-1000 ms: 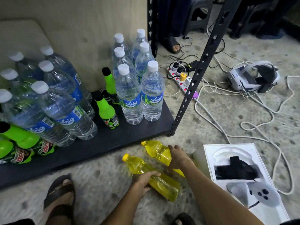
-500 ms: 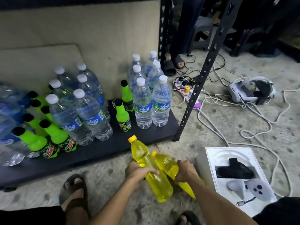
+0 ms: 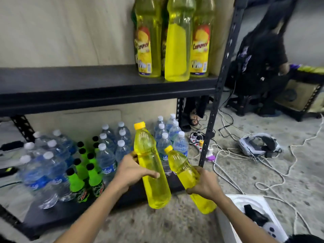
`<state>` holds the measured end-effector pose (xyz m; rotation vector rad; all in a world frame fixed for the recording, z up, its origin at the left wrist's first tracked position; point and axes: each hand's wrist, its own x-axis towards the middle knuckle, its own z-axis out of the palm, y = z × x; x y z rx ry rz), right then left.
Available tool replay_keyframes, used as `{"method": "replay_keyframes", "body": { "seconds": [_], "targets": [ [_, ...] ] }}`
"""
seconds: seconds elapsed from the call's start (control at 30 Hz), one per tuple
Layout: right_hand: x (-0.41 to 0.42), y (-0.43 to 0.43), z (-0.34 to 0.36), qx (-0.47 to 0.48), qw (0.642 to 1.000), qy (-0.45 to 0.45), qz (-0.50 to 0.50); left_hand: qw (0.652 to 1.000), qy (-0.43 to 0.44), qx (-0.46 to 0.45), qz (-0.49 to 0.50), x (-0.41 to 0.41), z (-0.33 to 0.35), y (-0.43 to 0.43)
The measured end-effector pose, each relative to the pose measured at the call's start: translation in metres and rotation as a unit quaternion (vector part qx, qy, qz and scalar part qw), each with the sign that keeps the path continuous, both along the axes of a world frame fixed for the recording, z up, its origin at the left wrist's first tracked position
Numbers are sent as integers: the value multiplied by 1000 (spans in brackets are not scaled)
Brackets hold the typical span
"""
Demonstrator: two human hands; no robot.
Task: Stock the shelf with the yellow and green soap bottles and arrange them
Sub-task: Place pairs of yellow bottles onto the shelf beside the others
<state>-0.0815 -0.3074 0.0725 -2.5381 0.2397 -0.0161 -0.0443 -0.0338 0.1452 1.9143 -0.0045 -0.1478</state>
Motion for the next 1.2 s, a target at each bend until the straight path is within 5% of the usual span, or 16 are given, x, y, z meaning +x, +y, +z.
{"method": "replay_keyframes", "body": {
  "seconds": [0.33,0.67,0.9,1.2],
  "targets": [
    [-11,48,206,99,966,-237,32,972,-230,-51,5,-23,199,77],
    [30,125,354,201,900,-387,15,939,-316,-32,131,50,314,111],
    [96,163,378,244,869,-425,-70,927,-322,57,185,139,337,79],
    [142,165,354,240,858,-435,-127,939,-299,97,142,216,332,28]
  ]
}}
